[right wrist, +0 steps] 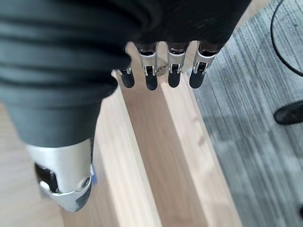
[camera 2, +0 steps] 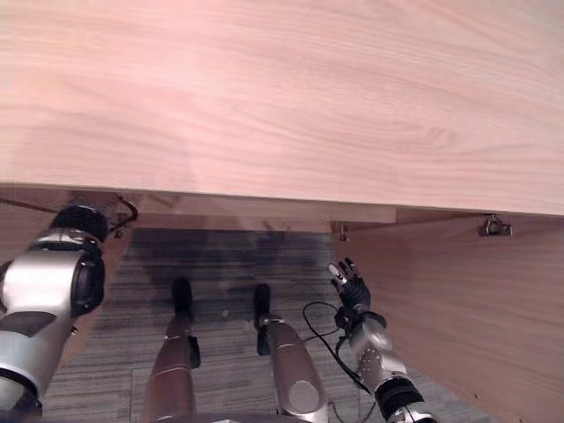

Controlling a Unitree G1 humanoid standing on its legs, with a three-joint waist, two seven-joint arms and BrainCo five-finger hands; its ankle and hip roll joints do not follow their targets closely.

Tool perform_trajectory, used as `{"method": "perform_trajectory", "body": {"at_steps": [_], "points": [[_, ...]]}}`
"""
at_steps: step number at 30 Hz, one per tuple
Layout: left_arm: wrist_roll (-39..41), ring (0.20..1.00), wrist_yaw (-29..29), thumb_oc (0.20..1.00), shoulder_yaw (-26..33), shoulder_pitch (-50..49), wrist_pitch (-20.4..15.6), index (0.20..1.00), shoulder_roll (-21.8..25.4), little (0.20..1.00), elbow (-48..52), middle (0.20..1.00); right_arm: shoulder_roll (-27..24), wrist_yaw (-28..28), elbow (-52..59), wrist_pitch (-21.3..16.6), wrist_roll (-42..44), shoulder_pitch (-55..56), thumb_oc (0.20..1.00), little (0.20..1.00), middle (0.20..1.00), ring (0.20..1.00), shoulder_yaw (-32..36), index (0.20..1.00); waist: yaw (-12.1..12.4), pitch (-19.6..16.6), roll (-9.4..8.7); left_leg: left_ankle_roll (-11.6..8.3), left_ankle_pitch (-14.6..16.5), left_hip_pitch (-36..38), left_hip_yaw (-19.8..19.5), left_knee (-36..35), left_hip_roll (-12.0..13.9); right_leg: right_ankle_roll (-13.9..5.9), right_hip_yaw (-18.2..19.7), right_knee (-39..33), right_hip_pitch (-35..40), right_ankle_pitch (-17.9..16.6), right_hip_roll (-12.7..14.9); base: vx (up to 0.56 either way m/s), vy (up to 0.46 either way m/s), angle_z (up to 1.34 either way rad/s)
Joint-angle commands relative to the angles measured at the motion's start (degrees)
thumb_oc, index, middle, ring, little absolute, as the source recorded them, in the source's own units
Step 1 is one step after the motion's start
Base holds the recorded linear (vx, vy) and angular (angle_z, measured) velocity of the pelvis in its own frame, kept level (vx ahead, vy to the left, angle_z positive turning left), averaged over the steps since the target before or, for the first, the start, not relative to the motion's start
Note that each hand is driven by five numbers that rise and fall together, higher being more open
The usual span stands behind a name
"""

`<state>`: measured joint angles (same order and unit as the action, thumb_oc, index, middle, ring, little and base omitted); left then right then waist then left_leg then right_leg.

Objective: Put the empty folder in the office cabinet

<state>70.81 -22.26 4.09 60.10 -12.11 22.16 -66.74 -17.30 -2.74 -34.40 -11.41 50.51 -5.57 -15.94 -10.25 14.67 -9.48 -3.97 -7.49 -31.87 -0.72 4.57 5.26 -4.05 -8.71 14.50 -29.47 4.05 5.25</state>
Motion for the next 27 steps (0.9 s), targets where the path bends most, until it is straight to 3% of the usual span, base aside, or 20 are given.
{"method": "perform_trajectory", "body": {"at_steps": [1, 2, 9, 17, 27], "points": [[-0.12, 1.000, 2.08, 1.000, 1.35, -0.41, -2.18, 1.000, -1.78, 1.000, 1.53, 1.000, -0.45, -0.75, 0.83, -0.81, -0.10, 1.16, 1.000, 1.000, 1.000, 1.000, 2.20, 1.000, -0.27, 0.63, 0.46, -2.87, 7.27, 4.57, -2.76, 0.71, 1.96, -5.95, 0.15, -4.54, 1.38, -4.49, 2.24, 0.04, -0.017, 0.02], [0.12, 1.000, 2.02, 1.000, 0.98, -4.59, -3.70, 1.000, -6.06, 1.000, 5.46, 1.000, 0.75, -0.97, 1.13, -0.56, -0.45, 2.05, 1.000, 1.000, 1.000, 1.000, 2.07, 1.000, 0.41, 0.57, 0.64, -2.80, 6.85, 6.25, -2.68, -0.64, 1.89, -5.84, -0.03, -4.73, 2.43, -4.51, 2.27, 0.04, -0.005, 0.01], [-0.10, 1.000, 7.93, 1.000, -4.43, -22.49, -5.21, 1.000, -15.31, 1.000, 21.31, 1.000, 2.51, 0.15, 1.11, 0.52, -3.05, 4.44, 1.000, 1.000, 1.000, 1.000, 3.79, 1.000, 2.70, 0.38, 1.00, -2.67, 6.31, 11.63, -2.41, -3.13, 1.96, -5.45, -0.36, -4.38, 6.68, -3.78, 2.90, 0.04, 0.001, 0.03], [-1.24, 1.000, 16.16, 1.000, -5.57, -35.04, -2.34, 1.000, -15.82, 1.000, 24.23, 1.000, 3.27, 3.34, -1.39, 1.38, -4.50, 6.33, 1.000, 1.000, 1.000, 1.000, 5.96, 1.000, 4.36, -1.95, 2.06, -2.55, 5.58, 16.21, -1.74, -5.28, 2.44, -5.31, -0.63, -5.04, 10.70, -3.31, 3.02, 0.05, 0.008, 0.03], [-2.42, 1.000, 20.35, 1.000, -5.68, -41.69, -0.29, 1.000, -16.58, 1.000, 23.58, 1.000, 3.74, 5.35, -3.80, 2.40, -5.32, 8.09, 1.000, 1.000, 1.000, 1.000, 7.01, 1.000, 5.30, -4.35, 3.42, -2.46, 5.98, 21.19, -1.18, -6.80, 2.96, -5.37, -0.80, -5.37, 14.79, -2.43, 2.58, 0.05, 0.002, 0.00]]}}
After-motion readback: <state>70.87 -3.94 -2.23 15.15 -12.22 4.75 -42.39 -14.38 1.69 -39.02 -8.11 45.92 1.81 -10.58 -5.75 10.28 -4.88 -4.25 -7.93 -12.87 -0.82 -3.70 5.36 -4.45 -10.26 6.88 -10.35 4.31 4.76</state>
